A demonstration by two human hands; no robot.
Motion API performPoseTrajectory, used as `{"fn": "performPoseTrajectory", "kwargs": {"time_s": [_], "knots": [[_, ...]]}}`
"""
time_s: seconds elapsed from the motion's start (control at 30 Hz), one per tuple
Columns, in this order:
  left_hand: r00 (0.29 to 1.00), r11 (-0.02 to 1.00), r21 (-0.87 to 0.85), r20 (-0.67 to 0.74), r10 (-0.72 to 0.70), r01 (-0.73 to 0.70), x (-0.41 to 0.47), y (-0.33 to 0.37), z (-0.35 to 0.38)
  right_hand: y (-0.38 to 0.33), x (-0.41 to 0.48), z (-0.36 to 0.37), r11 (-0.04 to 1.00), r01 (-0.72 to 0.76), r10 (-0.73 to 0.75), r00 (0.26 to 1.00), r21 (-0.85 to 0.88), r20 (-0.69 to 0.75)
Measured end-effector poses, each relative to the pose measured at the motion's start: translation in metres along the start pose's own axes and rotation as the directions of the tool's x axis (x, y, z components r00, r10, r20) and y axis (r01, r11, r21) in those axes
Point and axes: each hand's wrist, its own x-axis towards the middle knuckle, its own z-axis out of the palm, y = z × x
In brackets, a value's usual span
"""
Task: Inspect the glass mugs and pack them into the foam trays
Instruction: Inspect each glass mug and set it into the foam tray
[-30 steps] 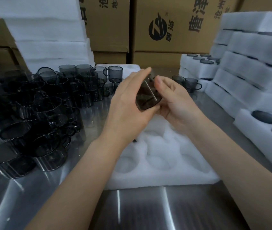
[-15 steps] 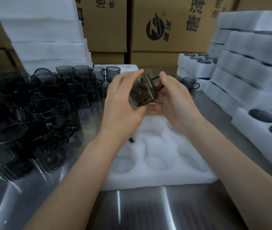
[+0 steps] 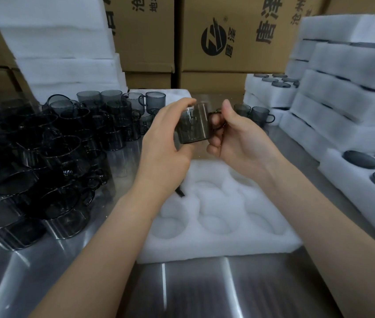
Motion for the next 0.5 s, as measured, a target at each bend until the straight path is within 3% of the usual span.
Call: {"fn": "performPoseTrajectory", "kwargs": {"time_s": [0.1,0.27,0.37,0.5], "knots": [[0.996,0.985,-0.148,0.017,-0.085,0.086,0.0,0.0019,-0.0007,0.0004,-0.0016,0.0,0.995,0.085,-0.088,0.994,0.044,0.066],[0.983,0.963,-0.201,0.008,-0.183,0.181,-0.0007,0.0053,-0.0014,0.0001,-0.0055,-0.0004,0.976,0.218,-0.216,0.972,-0.012,0.088],[0.98,0.958,-0.209,0.012,-0.2,0.198,-0.0011,0.0058,-0.0001,0.0,-0.0061,0.0001,0.972,0.226,-0.223,0.973,-0.068,0.058],[0.984,0.971,-0.163,0.027,-0.175,0.177,0.0004,0.005,0.0012,0.0001,-0.0038,0.0017,0.982,0.19,-0.19,0.982,-0.006,0.008]]}}
